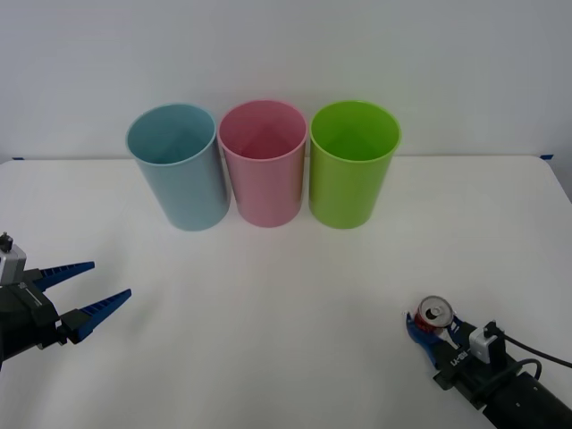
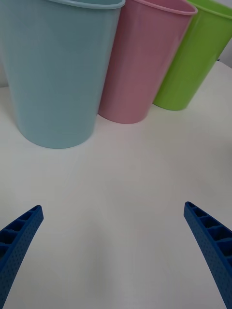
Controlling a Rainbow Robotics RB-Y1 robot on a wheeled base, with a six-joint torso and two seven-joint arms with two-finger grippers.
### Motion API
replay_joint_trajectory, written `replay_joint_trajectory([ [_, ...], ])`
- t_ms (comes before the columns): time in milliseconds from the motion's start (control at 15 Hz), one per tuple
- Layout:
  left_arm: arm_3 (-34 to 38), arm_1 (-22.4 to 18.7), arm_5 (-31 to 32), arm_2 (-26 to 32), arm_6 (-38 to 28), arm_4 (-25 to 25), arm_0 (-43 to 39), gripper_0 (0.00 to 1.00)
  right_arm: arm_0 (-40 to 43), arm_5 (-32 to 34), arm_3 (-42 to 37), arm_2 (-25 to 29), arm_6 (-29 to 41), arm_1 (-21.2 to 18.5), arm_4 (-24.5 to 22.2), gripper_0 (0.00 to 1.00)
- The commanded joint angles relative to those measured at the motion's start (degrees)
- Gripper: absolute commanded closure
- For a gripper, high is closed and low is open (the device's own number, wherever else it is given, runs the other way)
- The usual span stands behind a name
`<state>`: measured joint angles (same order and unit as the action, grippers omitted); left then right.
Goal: Put cans in the blue bin and PET bottles in the pink bin and trash in the green bin.
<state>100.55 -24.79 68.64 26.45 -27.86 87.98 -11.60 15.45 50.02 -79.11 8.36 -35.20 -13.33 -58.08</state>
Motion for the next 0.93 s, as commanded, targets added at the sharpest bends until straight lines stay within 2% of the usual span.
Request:
replay_joint_trajectory([
  [67, 0.00, 0.00, 0.00, 0.00, 0.00, 0.00, 0.00, 0.00, 0.11, 0.34, 0.01, -0.10, -0.31, 0.06, 0.34, 1.00],
  [333, 0.00, 0.00, 0.00, 0.00, 0.00, 0.00, 0.00, 0.00, 0.11, 3.06, -0.08, -0.10, -0.57, -0.03, 1.75, 1.00],
  [667, 0.00, 0.00, 0.00, 0.00, 0.00, 0.00, 0.00, 0.00, 0.11, 9.66, -1.40, 0.52, -0.66, -0.03, 5.35, 1.00],
  [933, 0.00, 0.00, 0.00, 0.00, 0.00, 0.00, 0.00, 0.00, 0.37, 11.33, -9.66, 1.49, 0.13, -0.11, 5.17, 1.00],
])
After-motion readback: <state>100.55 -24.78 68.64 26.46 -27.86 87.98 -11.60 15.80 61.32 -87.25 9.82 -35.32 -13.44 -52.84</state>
